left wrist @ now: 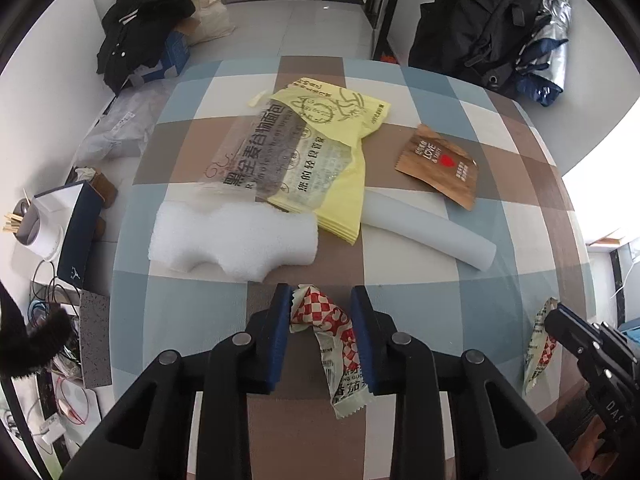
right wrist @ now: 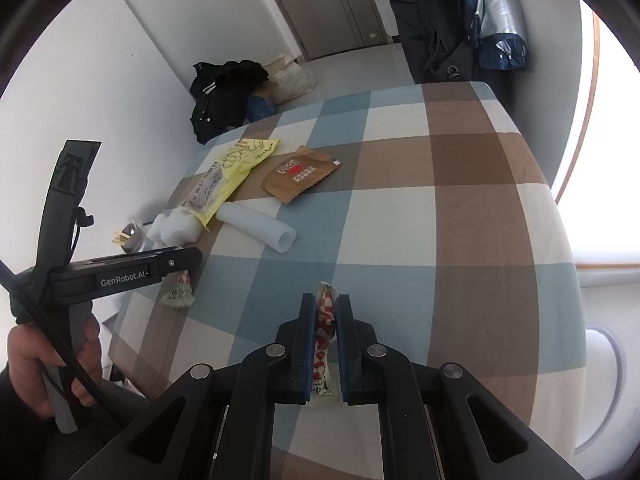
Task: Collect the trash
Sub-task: 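Carry both red-white snack wrappers toward the white bin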
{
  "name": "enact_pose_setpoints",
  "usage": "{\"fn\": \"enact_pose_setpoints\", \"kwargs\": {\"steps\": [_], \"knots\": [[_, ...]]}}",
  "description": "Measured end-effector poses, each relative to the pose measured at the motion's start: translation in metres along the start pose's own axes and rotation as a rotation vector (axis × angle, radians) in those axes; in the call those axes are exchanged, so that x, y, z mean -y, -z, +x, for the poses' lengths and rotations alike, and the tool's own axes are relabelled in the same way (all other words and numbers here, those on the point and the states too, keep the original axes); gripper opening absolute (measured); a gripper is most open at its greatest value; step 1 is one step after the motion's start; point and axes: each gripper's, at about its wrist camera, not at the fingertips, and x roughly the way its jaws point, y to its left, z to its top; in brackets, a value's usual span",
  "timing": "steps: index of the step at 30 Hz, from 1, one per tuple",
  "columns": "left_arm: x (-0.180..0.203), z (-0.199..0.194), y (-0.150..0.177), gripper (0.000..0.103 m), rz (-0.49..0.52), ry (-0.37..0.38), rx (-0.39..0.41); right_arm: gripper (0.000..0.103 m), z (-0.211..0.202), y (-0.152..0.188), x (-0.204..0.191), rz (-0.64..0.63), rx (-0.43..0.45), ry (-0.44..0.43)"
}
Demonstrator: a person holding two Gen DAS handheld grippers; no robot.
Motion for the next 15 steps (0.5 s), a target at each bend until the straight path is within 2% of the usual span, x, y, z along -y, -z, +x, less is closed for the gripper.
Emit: {"fn": "enact_pose_setpoints", "kwargs": {"steps": [2, 6, 15], "knots": [[0.002, 0.0, 0.001, 0.024, 0.017, -0.014, 0.002, 0.009, -0.002, 0.001, 0.002, 0.016, 0.006, -0.002], [0.005, 0.0, 0.002, 0.018, 0.025, 0.011, -0.012, 0.009, -0.006, 0.002, 0.003, 0.026, 0.014, -0.007], [0.01, -0.004, 0.009, 0.016, 0.065, 0.033, -0.02, 0.009, -0.018, 0.006, -0.003, 0.019, 0.04, -0.003]]}}
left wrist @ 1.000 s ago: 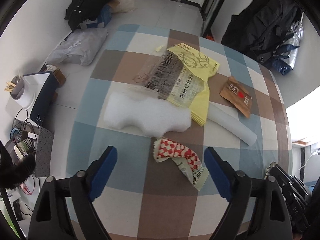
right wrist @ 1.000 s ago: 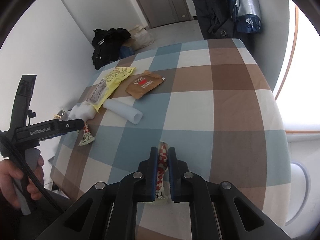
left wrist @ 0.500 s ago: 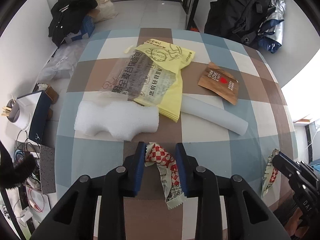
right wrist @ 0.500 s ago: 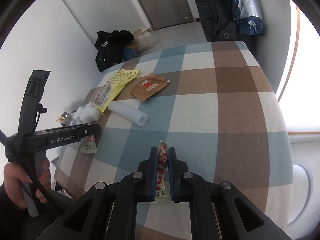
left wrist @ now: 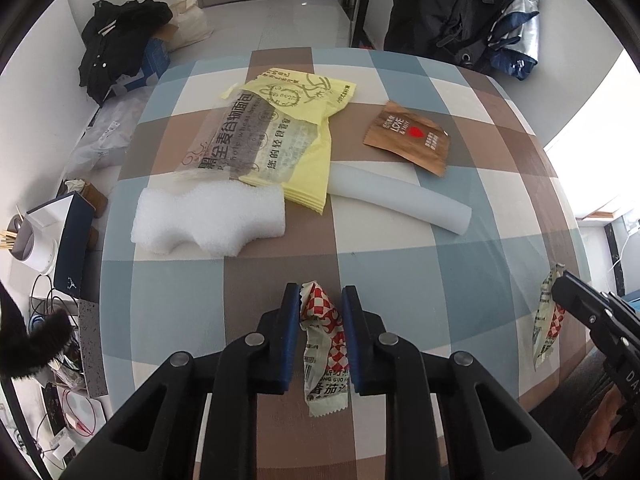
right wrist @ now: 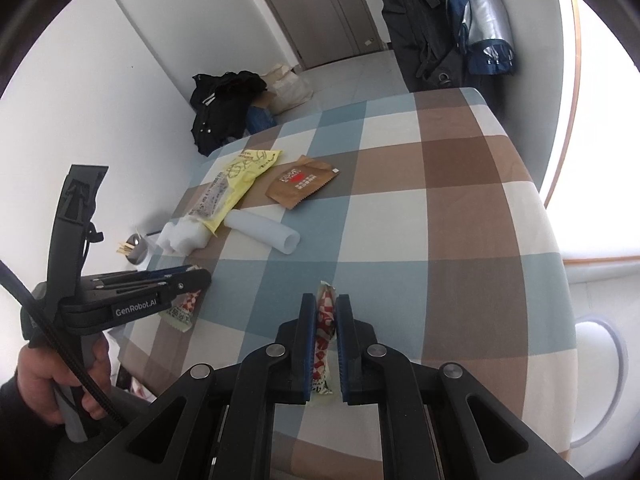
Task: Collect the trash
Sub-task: 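Carry both red-white snack wrappers toward the white bin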
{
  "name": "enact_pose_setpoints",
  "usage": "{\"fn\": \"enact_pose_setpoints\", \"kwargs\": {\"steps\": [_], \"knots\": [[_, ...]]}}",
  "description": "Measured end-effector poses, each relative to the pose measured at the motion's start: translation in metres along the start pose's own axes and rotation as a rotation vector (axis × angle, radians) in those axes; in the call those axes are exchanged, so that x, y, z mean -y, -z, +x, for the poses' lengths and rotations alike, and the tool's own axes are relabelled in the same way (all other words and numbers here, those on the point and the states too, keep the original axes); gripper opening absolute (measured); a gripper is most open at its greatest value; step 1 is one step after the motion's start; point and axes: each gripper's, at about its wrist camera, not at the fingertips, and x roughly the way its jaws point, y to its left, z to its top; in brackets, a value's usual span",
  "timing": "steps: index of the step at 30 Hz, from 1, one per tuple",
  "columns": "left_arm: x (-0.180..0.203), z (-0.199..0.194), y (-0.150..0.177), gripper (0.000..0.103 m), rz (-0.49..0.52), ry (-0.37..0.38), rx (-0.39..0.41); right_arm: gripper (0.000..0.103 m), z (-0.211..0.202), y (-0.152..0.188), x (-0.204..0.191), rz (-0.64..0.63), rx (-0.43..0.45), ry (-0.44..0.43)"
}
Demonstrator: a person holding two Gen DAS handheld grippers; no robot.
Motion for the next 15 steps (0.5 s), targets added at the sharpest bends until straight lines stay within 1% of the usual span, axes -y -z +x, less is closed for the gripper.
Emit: {"fn": "enact_pose_setpoints", "kwargs": {"steps": [7, 15], "knots": [[-0.004, -0.01, 0.004, 0.016, -0.011, 0.042, 0.014, 0.009, -0.009, 0.002, -0.005, 0.0, 0.007, -0.017], [-0.01, -0.02, 0.01, 0.016, -0.019, 0.075, 0.03, 0.009, -0.029, 0.002, -0.02, -0.014, 0.044, -0.049]]}}
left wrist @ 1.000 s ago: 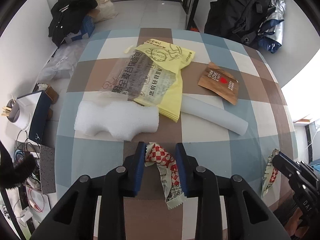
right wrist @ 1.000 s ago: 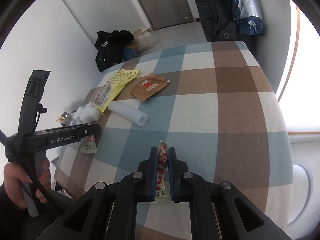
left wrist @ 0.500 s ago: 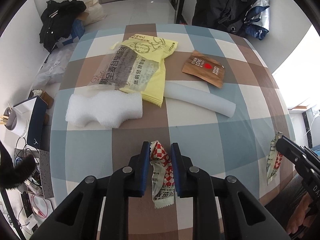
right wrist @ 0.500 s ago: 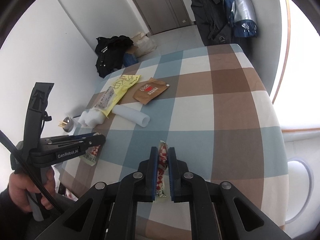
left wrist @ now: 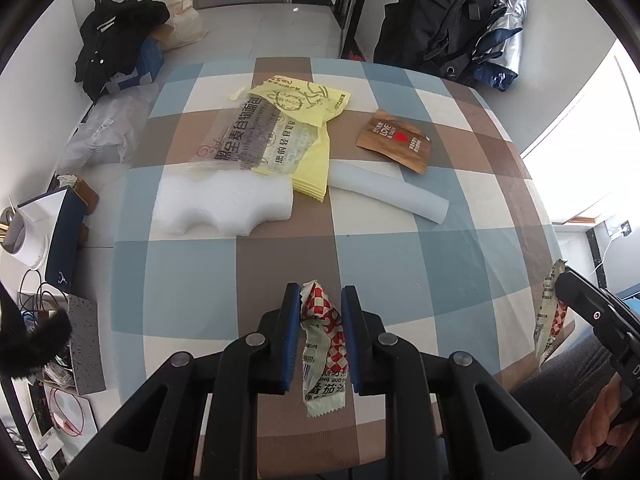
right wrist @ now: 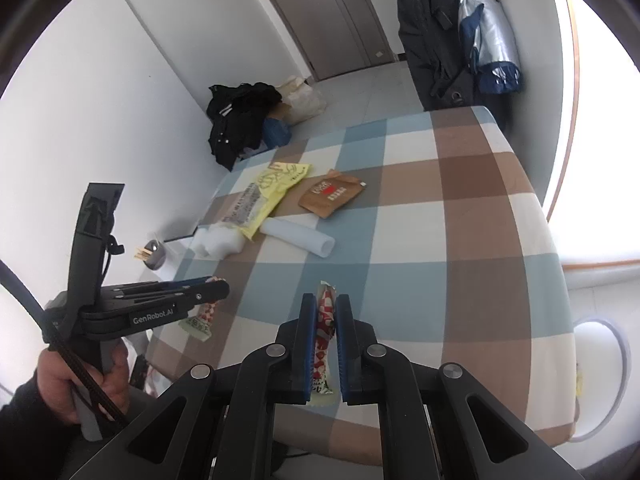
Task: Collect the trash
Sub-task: 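Carry both red-white snack wrappers toward the white bin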
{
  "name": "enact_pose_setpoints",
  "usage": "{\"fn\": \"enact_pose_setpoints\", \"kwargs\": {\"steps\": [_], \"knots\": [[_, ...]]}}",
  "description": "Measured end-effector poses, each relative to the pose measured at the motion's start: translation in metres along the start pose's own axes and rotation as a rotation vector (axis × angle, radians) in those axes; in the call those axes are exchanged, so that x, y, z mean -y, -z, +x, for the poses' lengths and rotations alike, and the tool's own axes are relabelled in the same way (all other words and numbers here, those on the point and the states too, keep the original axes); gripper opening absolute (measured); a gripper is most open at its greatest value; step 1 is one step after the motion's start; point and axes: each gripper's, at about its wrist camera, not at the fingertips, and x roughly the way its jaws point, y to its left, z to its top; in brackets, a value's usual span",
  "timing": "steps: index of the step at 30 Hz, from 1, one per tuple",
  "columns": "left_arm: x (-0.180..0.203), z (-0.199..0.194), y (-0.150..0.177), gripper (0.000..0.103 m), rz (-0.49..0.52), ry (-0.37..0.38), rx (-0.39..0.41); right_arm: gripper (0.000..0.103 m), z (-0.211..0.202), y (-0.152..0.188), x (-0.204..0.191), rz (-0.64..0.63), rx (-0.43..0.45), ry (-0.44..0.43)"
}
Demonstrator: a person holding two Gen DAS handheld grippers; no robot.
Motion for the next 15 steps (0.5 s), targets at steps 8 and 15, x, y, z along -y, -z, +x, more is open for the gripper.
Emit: {"fn": "enact_pose_setpoints", "kwargs": {"steps": [8, 15], "knots": [[0.009, -0.022, 0.006, 0.016, 0.017, 0.013, 0.042, 0.009, -0.032, -0.002, -0.008, 0.003, 0.061, -0.03], [0.03, -0.053, 0.006, 0.016, 0.017, 0.059, 0.105, 0.009, -0.077, -0.01, -0.011, -0.024, 0.141, -0.05]]}}
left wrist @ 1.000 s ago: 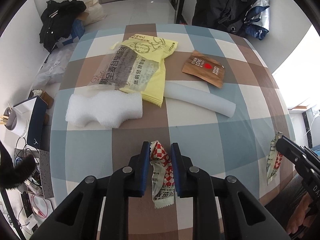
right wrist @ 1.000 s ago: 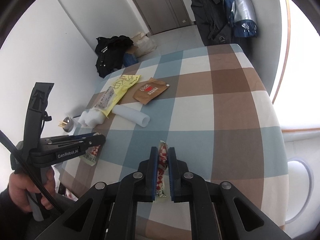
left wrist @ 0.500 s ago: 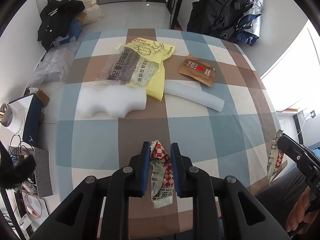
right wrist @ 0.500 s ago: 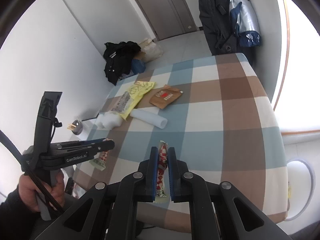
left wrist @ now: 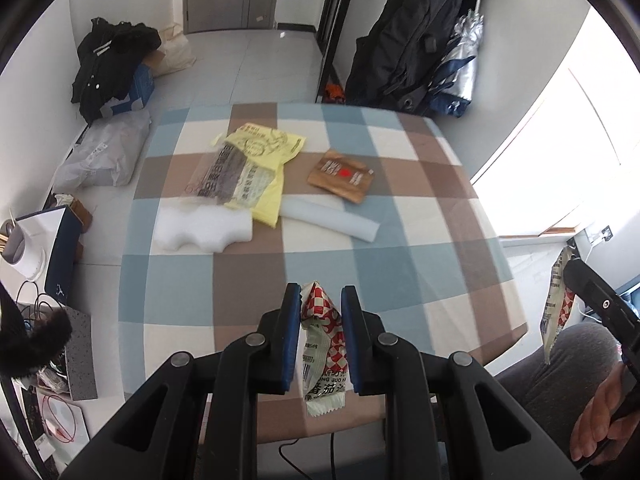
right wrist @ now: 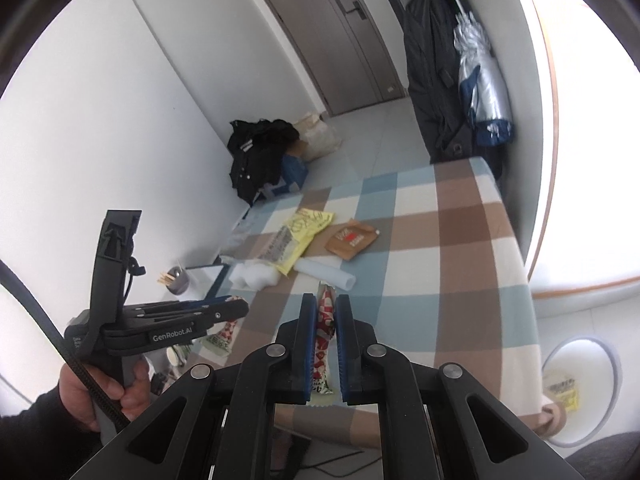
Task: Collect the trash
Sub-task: 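Carry both red-white snack wrappers toward the white bin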
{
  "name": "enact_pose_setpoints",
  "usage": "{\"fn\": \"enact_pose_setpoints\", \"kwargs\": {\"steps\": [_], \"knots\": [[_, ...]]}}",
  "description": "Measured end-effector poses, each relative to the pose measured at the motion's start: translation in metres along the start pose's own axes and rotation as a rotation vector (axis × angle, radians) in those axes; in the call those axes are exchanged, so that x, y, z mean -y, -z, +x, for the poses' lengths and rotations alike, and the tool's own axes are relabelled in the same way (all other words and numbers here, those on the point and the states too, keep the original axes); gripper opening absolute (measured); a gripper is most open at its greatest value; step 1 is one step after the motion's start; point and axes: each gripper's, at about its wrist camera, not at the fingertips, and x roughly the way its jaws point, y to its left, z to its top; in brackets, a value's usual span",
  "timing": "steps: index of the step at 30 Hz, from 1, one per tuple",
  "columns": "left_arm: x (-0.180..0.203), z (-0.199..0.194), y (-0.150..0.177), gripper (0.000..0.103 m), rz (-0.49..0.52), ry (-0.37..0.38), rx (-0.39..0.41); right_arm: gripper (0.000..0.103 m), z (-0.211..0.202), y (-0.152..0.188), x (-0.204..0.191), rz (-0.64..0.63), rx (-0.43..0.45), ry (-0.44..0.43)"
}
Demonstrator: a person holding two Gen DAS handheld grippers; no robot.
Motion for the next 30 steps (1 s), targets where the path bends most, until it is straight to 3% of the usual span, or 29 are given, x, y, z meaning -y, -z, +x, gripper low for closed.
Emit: {"fn": "enact_pose_setpoints", "kwargs": {"steps": [3, 15, 25, 30], "knots": [[0.017, -0.014, 0.0, 0.016, 0.019, 0.0, 0.056, 0.009, -0.022, -0.008, 0.0, -0.02, 0.04, 0.001], [0.109, -0.046, -0.032, 0.016, 0.119, 0.126, 0.159, 0.009, -0.108, -0.041, 0.032, -0.005, 0.203, 0.031], [0.204, -0.045, -0.056, 0.016, 0.262, 0.243, 0.18, 0.009, -0.173, -0.052, 0.089, 0.028, 0.274, 0.145], [0.254, -0.021, -0.054, 0.016, 0.358, 0.267, 0.138, 0.009, -0.192, -0.039, 0.141, 0.125, 0.27, 0.218]]}}
